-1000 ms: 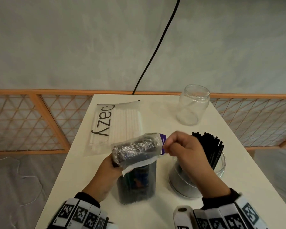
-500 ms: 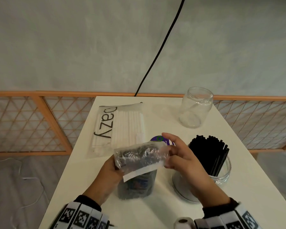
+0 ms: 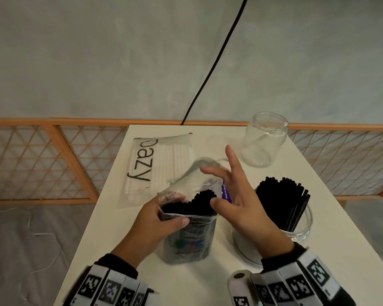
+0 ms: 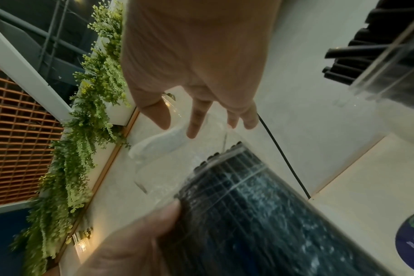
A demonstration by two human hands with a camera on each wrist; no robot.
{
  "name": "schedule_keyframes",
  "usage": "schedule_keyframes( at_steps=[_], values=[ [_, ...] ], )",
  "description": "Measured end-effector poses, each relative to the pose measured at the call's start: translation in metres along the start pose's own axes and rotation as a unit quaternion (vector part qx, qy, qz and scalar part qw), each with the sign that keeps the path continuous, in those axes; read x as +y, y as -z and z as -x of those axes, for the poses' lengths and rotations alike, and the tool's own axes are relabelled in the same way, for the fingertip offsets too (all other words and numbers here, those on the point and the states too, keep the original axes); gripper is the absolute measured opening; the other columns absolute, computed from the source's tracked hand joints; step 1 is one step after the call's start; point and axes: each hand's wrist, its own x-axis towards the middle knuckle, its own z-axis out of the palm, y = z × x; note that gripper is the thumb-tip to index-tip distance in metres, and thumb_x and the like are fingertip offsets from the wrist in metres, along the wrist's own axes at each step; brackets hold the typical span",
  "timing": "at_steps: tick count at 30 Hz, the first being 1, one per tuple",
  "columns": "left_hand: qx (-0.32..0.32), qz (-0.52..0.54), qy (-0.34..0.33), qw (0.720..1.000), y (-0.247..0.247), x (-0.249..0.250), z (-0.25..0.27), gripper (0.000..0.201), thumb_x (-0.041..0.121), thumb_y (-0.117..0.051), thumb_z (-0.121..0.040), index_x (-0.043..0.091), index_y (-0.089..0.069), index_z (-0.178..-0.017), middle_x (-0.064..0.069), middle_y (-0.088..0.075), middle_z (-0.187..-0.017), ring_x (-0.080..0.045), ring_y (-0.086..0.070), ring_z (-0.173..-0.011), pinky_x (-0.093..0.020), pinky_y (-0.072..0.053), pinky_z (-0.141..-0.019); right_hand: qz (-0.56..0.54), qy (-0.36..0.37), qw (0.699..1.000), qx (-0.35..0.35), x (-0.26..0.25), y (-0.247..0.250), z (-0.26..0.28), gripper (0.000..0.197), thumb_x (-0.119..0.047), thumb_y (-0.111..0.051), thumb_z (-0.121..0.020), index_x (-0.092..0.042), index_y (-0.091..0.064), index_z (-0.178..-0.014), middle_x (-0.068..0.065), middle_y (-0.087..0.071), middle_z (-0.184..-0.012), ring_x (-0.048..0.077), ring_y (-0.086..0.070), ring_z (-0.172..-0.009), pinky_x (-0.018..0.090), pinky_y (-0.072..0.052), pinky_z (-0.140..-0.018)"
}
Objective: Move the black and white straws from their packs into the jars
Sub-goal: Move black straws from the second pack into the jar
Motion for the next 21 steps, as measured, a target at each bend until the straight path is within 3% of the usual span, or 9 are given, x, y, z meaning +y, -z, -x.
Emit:
schedule_keyframes(
  at_steps=[2,5,7,8,12,14,16,18,21],
  values=[
    [-0.006,0.021,-0.005,1.0,-0.001,0.005,0.001,0.036,0.006,-0.075,-0.068,0.023,-0.065,-0.098,0.016,-0.071,-0.088,0.003,-0.065,-0.085,-0.011,-0.049,-0.069,-0.015,0.006,1.0,0.021,0.004,-0.002,0.0,0.091,-0.003,-0.054,-0.074,-0.053,-0.008,-0.135,-0.017,-0.062,-0.104,0.007,-0.053,-0.113,0.044,-0.032,-0.11],
    [0.03,0.013,-0.026,0.999,-0.002,0.013,-0.002,0.025,0.001,-0.059,-0.083,0.023,-0.067,-0.092,0.016,-0.072,-0.086,0.004,-0.064,-0.083,-0.01,-0.049,-0.069,-0.021,0.001,0.996,0.09,0.015,-0.004,-0.001,0.093,0.005,-0.056,-0.079,-0.059,-0.011,-0.13,-0.009,-0.063,-0.087,0.012,-0.06,-0.085,0.032,-0.047,-0.086],
    [0.047,0.005,-0.031,0.998,-0.003,0.02,-0.004,0.019,0.025,-0.052,-0.087,0.022,-0.071,-0.087,0.012,-0.074,-0.088,-0.001,-0.067,-0.088,-0.013,-0.049,-0.077,-0.032,-0.003,0.992,0.122,0.022,-0.003,-0.004,0.093,0.009,-0.055,-0.081,-0.059,-0.012,-0.128,-0.006,-0.065,-0.084,0.016,-0.061,-0.079,0.029,-0.048,-0.078],
    [0.05,0.002,-0.028,0.998,-0.003,0.023,-0.004,0.029,0.036,-0.047,-0.085,0.022,-0.073,-0.084,0.009,-0.075,-0.089,-0.004,-0.068,-0.09,-0.016,-0.049,-0.081,-0.036,-0.007,0.991,0.127,0.025,-0.002,-0.005,0.092,0.01,-0.055,-0.082,-0.058,-0.012,-0.128,-0.006,-0.066,-0.083,0.013,-0.06,-0.075,0.026,-0.048,-0.075],
    [0.089,0.013,0.014,0.996,-0.005,0.026,-0.006,0.047,0.052,-0.045,-0.079,0.017,-0.074,-0.071,0.003,-0.075,-0.082,-0.009,-0.069,-0.084,-0.023,-0.048,-0.082,-0.014,-0.019,0.993,0.113,0.03,0.0,-0.007,0.087,0.008,-0.054,-0.086,-0.056,-0.011,-0.127,-0.009,-0.066,-0.082,0.004,-0.05,-0.059,0.014,-0.043,-0.061],
    [0.125,0.033,0.05,0.99,-0.006,0.024,-0.009,0.051,0.049,-0.051,-0.082,0.002,-0.067,-0.068,-0.002,-0.072,-0.072,-0.012,-0.067,-0.074,-0.022,-0.048,-0.074,-0.003,-0.028,0.993,0.112,0.032,0.0,-0.008,0.083,0.006,-0.054,-0.086,-0.055,-0.015,-0.126,-0.008,-0.067,-0.082,0.006,-0.05,-0.06,0.015,-0.045,-0.062],
    [0.162,0.046,0.071,0.983,-0.006,0.02,-0.011,0.039,0.033,-0.058,-0.087,0.0,-0.061,-0.065,-0.001,-0.067,-0.061,-0.009,-0.062,-0.061,-0.016,-0.045,-0.061,-0.009,-0.041,0.992,0.117,0.036,-0.001,-0.009,0.077,0.006,-0.054,-0.086,-0.047,-0.021,-0.131,-0.005,-0.067,-0.084,0.005,-0.055,-0.066,0.015,-0.047,-0.07],
    [0.194,0.05,0.076,0.977,-0.007,0.015,-0.013,0.03,0.021,-0.061,-0.086,-0.001,-0.058,-0.067,0.001,-0.059,-0.055,-0.011,-0.053,-0.055,-0.018,-0.041,-0.055,-0.041,-0.057,0.992,0.106,0.039,-0.004,-0.008,0.071,-0.001,-0.06,-0.085,-0.036,-0.027,-0.138,-0.002,-0.066,-0.092,0.006,-0.058,-0.077,0.019,-0.047,-0.08],
    [0.237,0.054,0.082,0.967,-0.006,0.011,-0.016,0.007,0.01,-0.058,-0.086,0.008,-0.055,-0.08,-0.001,-0.058,-0.061,-0.014,-0.051,-0.058,-0.02,-0.04,-0.055,-0.069,-0.08,0.994,0.041,0.044,-0.008,0.001,0.087,-0.042,-0.081,-0.06,-0.051,-0.029,-0.13,-0.01,-0.06,-0.115,0.002,-0.057,-0.104,0.024,-0.044,-0.093]
  ],
)
